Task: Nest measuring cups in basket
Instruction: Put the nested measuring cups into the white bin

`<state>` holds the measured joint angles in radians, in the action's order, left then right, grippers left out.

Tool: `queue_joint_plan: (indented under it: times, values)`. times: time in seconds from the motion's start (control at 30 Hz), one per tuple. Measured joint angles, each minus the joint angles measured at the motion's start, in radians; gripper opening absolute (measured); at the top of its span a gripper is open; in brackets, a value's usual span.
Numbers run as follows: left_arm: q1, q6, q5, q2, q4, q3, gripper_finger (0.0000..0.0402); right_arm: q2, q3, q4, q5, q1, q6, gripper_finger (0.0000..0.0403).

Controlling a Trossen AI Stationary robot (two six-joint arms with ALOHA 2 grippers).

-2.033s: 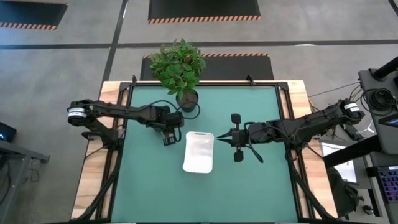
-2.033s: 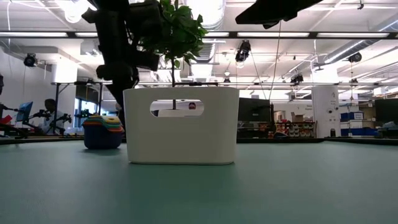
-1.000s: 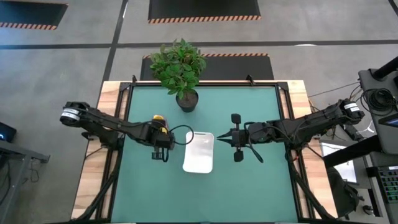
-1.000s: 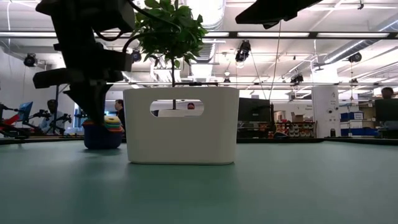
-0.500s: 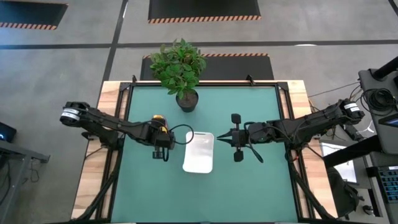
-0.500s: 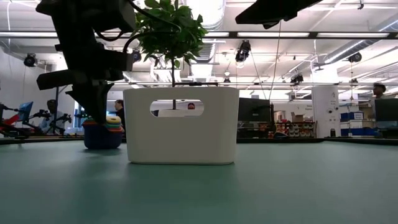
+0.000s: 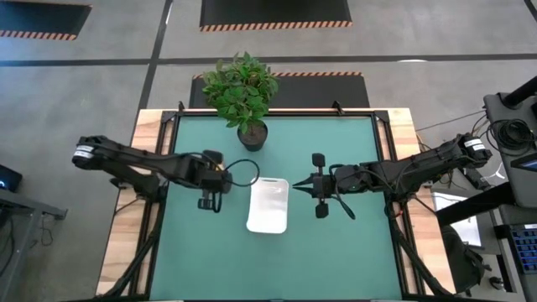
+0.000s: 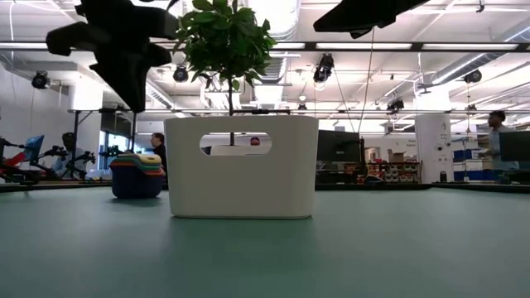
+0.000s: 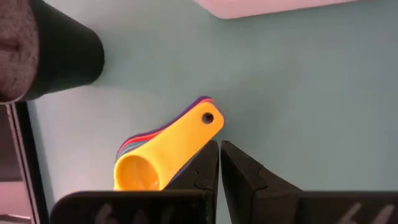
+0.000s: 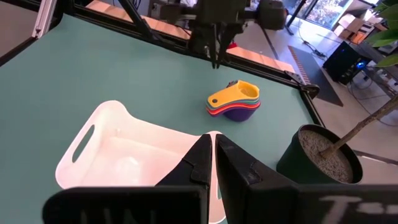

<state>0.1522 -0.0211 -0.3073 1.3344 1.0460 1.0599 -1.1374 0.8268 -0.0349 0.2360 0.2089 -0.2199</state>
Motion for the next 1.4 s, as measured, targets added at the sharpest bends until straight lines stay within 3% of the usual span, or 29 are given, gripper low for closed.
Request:
queue_joint_plan:
  times: [0.27, 0.57, 0.9, 1.03, 1.4]
  values:
    - [-0.054, -0.018, 0.000, -0.080, -0.007, -0.098, 0.0000, 0.000, 0.000, 0.000, 0.000, 0.000, -0.005, 0.0009]
    - [-0.068, 0.002, 0.000, -0.088, -0.155, -0.211, 0.0000, 0.000, 0.000, 0.000, 0.000, 0.000, 0.000, 0.0009]
    - [-0.068, 0.027, 0.002, -0.088, -0.172, -0.223, 0.0004, 0.000, 0.000, -0.003, 0.000, 0.000, 0.011, 0.0009]
    - [-0.068, 0.050, 0.002, -0.087, -0.171, -0.223, 0.0038, 0.000, 0.000, -0.003, 0.000, 0.000, 0.017, 0.0009]
    - [-0.068, 0.062, 0.002, -0.087, -0.171, -0.223, 0.0189, 0.000, 0.001, -0.002, 0.000, 0.000, 0.000, 0.0009]
